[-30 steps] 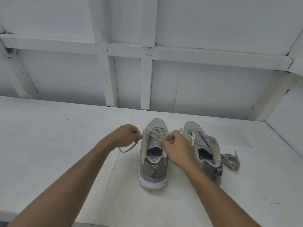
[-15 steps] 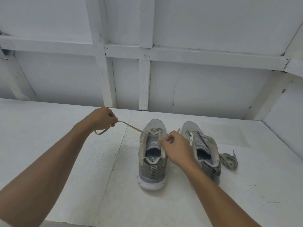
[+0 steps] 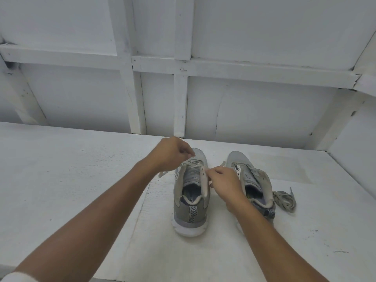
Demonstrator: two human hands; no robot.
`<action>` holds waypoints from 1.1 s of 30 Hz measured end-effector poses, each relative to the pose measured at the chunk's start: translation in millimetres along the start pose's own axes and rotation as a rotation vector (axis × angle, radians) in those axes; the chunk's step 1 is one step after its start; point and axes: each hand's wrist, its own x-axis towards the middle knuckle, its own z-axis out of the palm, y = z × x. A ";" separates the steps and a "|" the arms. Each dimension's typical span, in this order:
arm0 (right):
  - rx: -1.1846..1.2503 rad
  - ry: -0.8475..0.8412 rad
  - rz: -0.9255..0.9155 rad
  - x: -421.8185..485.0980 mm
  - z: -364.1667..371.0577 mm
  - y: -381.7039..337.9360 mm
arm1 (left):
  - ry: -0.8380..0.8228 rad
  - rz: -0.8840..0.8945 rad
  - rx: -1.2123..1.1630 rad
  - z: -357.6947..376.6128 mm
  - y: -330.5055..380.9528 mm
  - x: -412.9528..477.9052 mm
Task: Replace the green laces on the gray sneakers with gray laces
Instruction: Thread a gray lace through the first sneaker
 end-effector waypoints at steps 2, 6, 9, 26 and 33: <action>0.055 -0.009 0.036 -0.6 0.7 1.2 | -0.018 0.016 0.036 9.8 4.4 2.4; 0.103 0.004 0.094 -0.4 2.2 2.5 | -0.053 0.026 0.081 21.6 6.6 8.8; 0.101 0.010 0.097 0.7 4.0 2.4 | -0.061 0.032 0.114 26.6 6.4 13.7; 0.067 0.013 0.050 1.0 3.8 1.2 | -0.098 0.074 0.197 39.9 9.3 24.4; 0.057 0.001 0.043 1.2 2.5 0.9 | -0.085 0.090 0.210 41.4 11.2 25.3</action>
